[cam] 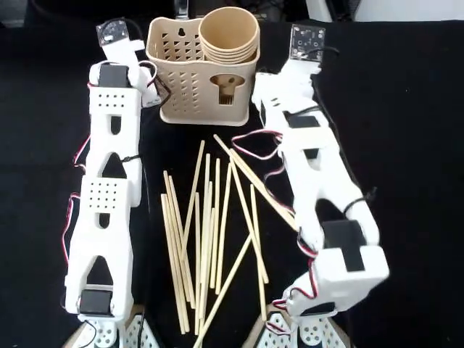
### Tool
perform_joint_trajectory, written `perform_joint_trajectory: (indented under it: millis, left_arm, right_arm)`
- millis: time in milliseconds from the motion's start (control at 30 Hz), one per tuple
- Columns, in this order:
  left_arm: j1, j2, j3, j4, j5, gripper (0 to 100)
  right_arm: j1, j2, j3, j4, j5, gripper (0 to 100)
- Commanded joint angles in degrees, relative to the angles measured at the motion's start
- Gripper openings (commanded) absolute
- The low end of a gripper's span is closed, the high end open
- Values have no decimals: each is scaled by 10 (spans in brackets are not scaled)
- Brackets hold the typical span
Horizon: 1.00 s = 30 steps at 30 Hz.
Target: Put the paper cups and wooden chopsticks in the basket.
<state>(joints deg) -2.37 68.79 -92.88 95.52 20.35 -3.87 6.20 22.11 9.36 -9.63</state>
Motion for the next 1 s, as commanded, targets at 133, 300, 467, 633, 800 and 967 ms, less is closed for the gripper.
perform_joint_trajectory:
  millis: [133,300,467,633,800,967]
  left_arm:
    - [-19,-42,-25,-68,-3,29]
    - [-39,-20,-26,-147,-2,29]
    - [-33,26,-27,-213,-1,29]
    - [-4,57,-27,-200,0,29]
    - [-9,55,-28,-154,28,29]
    - [0,55,-28,-121,27,29]
  right_arm:
    - [78,-136,75,1,-2,13]
    - [120,-210,152,1,29,13]
    - [118,-259,202,-1,51,13]
    - [118,-256,237,-92,51,13]
    - [121,-224,243,-136,51,13]
    - [121,-202,242,-137,51,13]
